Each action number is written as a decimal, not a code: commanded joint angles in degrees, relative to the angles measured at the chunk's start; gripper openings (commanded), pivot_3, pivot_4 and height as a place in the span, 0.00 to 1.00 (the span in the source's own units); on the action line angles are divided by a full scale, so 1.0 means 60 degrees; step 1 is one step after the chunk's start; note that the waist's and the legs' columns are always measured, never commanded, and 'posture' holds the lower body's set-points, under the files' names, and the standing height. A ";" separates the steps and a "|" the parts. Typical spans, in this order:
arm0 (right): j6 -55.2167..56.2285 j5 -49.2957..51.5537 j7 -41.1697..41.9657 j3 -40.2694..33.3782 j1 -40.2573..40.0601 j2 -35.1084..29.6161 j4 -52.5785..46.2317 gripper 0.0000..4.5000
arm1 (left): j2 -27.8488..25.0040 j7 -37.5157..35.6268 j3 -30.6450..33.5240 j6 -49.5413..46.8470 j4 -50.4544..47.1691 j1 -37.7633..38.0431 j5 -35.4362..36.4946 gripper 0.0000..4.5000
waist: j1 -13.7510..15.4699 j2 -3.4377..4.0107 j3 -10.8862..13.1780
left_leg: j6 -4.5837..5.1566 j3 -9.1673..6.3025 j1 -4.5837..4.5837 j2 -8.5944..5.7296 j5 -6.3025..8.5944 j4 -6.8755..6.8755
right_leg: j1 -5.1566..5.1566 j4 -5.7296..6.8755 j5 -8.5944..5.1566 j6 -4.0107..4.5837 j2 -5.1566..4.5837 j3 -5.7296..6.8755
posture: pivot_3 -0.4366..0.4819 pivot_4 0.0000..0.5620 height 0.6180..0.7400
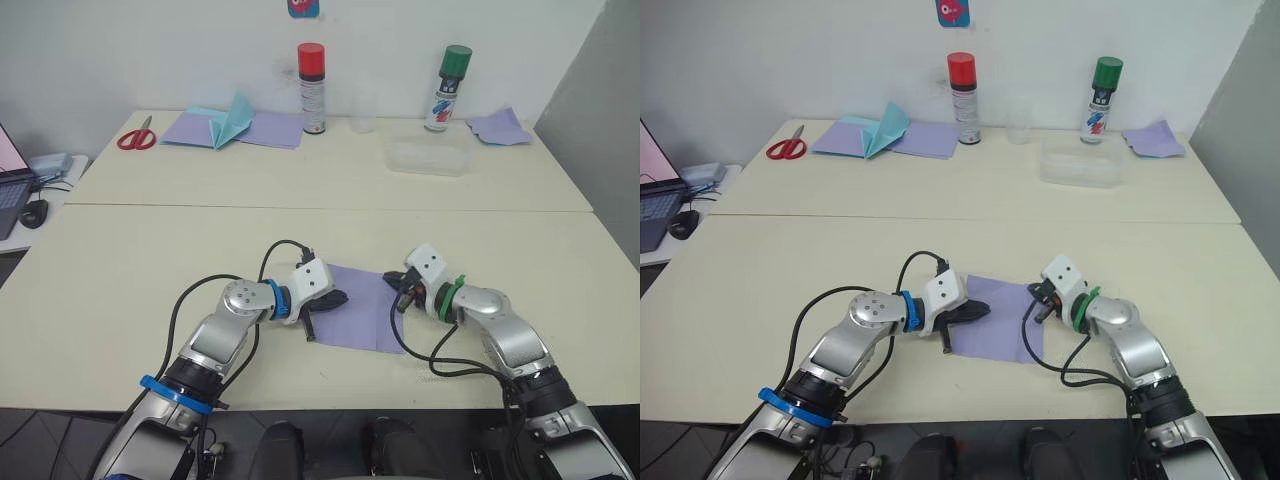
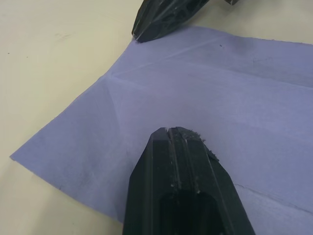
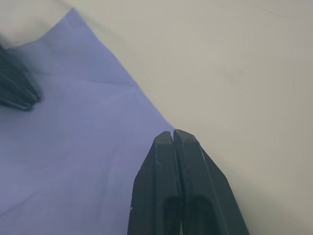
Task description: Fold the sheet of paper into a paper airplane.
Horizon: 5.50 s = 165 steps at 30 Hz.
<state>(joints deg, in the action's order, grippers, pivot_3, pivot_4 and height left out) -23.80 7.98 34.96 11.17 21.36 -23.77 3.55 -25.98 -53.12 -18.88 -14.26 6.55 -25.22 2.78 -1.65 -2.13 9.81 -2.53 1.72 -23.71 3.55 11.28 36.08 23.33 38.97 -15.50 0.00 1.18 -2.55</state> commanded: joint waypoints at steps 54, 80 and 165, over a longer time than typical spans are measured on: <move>-0.0104 0.0000 0.0941 0.0956 -0.0370 -0.0079 -0.1360 0.00 | 0.0028 -0.0038 -0.0320 0.0097 0.0176 0.0274 -0.0363 0.00 | -0.0006 0.0001 0.0001 | 0.0000 0.0002 -0.0006 -0.0009 0.0000 -0.0004 | 0.0003 -0.0009 -0.0001 0.0001 -0.0021 0.0006 | 0.48 0.27 1.00; -0.0645 -0.0528 0.1237 0.1214 -0.0305 -0.0020 -0.1115 0.00 | -0.0061 0.0025 -0.0095 0.0208 0.0095 0.0338 -0.0406 0.00 | -0.0010 0.0001 -0.0006 | 0.0000 0.0004 0.0005 -0.0001 0.0000 -0.0004 | 0.0001 -0.0005 -0.0001 0.0001 -0.0014 0.0006 | 0.48 0.27 1.00; -0.2191 0.0908 0.1135 -0.0392 -0.1742 -0.1152 -0.2893 0.01 | 0.1340 0.0431 -0.0564 -0.0029 0.2218 -0.1258 -0.1179 0.00 | -0.0024 -0.0010 -0.0031 | 0.0000 -0.0009 -0.0002 0.0000 0.0001 -0.0008 | -0.0002 -0.0012 -0.0003 0.0004 0.0006 0.0006 | 0.48 0.27 1.00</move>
<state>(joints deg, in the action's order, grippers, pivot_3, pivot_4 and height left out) -35.69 12.80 41.12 9.44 11.84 -29.73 -12.48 -17.30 -49.67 -20.49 -13.18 18.60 -34.28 -2.75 -1.79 -2.19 9.63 -2.53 1.67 -23.71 3.55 11.29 36.04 23.31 38.90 -15.52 0.02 1.22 -2.51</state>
